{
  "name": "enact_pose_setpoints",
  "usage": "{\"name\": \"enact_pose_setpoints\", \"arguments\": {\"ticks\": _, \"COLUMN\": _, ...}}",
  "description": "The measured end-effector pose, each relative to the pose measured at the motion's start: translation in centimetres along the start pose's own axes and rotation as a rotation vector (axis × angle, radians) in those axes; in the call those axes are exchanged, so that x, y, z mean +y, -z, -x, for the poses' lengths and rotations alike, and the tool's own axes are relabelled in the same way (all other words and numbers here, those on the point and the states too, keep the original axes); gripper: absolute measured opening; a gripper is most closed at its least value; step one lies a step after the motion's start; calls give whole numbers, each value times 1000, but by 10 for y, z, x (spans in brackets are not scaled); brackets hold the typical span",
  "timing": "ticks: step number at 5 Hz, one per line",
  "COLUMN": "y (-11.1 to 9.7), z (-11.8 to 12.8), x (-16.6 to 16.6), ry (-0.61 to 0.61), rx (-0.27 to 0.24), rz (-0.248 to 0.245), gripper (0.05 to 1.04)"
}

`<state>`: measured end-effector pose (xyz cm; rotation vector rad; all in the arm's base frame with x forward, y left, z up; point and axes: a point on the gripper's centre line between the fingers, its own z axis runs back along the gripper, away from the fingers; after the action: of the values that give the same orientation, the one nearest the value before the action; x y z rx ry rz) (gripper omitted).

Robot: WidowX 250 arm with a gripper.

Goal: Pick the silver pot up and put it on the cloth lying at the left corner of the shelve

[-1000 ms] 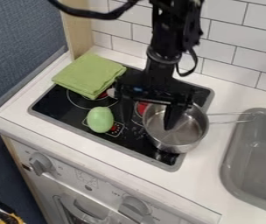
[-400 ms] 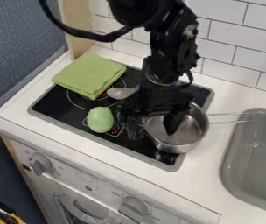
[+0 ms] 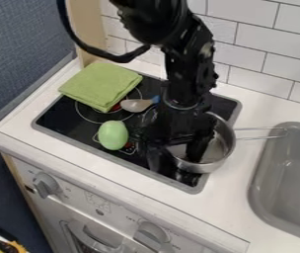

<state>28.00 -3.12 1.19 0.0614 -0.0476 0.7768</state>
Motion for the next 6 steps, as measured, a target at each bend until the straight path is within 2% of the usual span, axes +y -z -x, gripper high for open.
{"name": "enact_pose_setpoints", "arguments": {"ticks": 1, "y": 2, "z": 2, "x": 1, "ry": -6, "rx": -24, "rz": 5, "gripper": 666}}
{"name": "enact_pose_setpoints", "arguments": {"ticks": 2, "y": -2, "z": 5, "x": 2, "ry": -22, "rx": -8, "rz": 16, "gripper": 364}}
{"name": "enact_pose_setpoints", "arguments": {"ticks": 3, "y": -10, "z": -1, "x": -2, "ry": -7, "rx": 16, "rz": 30, "gripper": 156}}
{"name": "enact_pose_setpoints", "arguments": {"ticks": 4, "y": -16, "z": -6, "x": -6, "ry": -32, "rx": 38, "rz": 50, "gripper": 79}}
{"name": "enact_pose_setpoints", "arguments": {"ticks": 5, "y": -29, "z": -18, "x": -4, "ry": -92, "rx": 39, "rz": 107, "gripper": 77}}
{"name": "enact_pose_setpoints", "arguments": {"ticks": 6, "y": -43, "z": -41, "x": 1, "ry": -175, "rx": 70, "rz": 169, "gripper": 77}}
